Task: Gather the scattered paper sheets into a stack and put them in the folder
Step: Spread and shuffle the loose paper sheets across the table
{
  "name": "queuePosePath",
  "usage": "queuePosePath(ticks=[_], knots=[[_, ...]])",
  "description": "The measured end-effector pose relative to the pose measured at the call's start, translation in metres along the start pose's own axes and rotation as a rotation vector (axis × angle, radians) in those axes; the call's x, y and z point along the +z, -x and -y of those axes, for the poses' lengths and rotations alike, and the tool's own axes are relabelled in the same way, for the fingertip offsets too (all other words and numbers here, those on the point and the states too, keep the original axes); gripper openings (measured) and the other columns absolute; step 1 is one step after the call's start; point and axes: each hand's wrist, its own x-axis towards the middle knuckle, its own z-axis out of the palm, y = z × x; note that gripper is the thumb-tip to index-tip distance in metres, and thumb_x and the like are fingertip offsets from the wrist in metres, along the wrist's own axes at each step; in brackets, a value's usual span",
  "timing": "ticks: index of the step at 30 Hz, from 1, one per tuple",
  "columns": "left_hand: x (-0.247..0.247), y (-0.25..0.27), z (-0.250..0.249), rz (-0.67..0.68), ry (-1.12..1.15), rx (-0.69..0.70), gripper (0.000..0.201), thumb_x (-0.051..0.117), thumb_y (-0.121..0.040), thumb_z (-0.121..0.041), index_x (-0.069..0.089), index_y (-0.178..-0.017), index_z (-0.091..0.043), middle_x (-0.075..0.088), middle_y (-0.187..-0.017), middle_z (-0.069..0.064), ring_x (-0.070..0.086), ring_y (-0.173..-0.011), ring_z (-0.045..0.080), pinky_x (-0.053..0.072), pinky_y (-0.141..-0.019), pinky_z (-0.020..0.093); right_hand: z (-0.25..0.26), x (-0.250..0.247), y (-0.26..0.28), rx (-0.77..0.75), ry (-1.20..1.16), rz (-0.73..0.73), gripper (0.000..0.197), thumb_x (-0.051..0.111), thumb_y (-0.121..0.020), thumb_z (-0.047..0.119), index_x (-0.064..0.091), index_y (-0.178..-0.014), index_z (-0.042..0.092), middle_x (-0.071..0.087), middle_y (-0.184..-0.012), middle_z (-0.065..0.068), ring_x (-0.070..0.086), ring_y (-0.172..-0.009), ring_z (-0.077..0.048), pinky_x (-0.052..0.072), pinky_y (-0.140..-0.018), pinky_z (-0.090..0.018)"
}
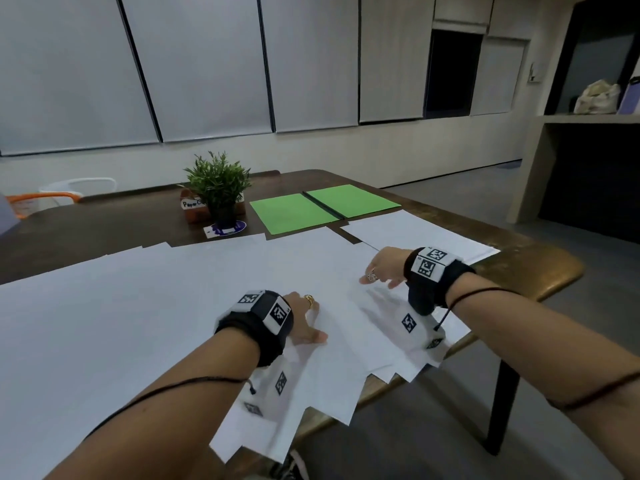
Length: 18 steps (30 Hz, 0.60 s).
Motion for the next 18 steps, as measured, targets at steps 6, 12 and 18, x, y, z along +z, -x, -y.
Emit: queuePosePath(ticks=[6, 12, 18], knots=[[0.004, 0.046, 0.048, -0.058, -0.009, -0.182, 0.058, 0.048, -0.095, -0.037, 0.028, -0.146, -0.017, 0.032, -0.149, 0.007, 0.034, -0.136, 0.023, 0.029, -0.107, 0.03, 0.024, 0.028, 0.014, 0.021, -0.021, 0.038, 0.037, 0.069, -0.082, 0.037, 0.044, -0.069, 0.013, 0.051, -0.076, -0.005, 0.054, -0.066, -0.025, 0.047, -0.074, -0.028], [0.027, 0.075, 0.088, 0.11, 0.045, -0.354, 0.08, 0.049, -0.085, -0.063, 0.029, -0.144, -0.013, 0.034, -0.149, 0.004, 0.035, -0.135, 0.022, 0.028, -0.107, 0.032, 0.032, 0.031, 0.024, 0.0, 0.006, 0.056, 0.025, 0.065, -0.085, 0.037, 0.053, -0.073, 0.018, 0.055, -0.105, -0.006, 0.053, -0.103, -0.025, 0.041, -0.103, -0.035], [0.03, 0.09, 0.09, 0.144, 0.2, -0.35, 0.105, 0.065, -0.07, -0.067, 0.018, -0.149, -0.017, 0.027, -0.153, 0.002, 0.032, -0.138, 0.023, 0.027, -0.11, 0.034, 0.044, 0.028, 0.044, -0.084, 0.247, 0.057, 0.046, 0.061, -0.088, 0.024, 0.043, -0.129, 0.035, 0.04, -0.083, 0.01, 0.043, -0.087, -0.018, 0.039, -0.066, -0.017]])
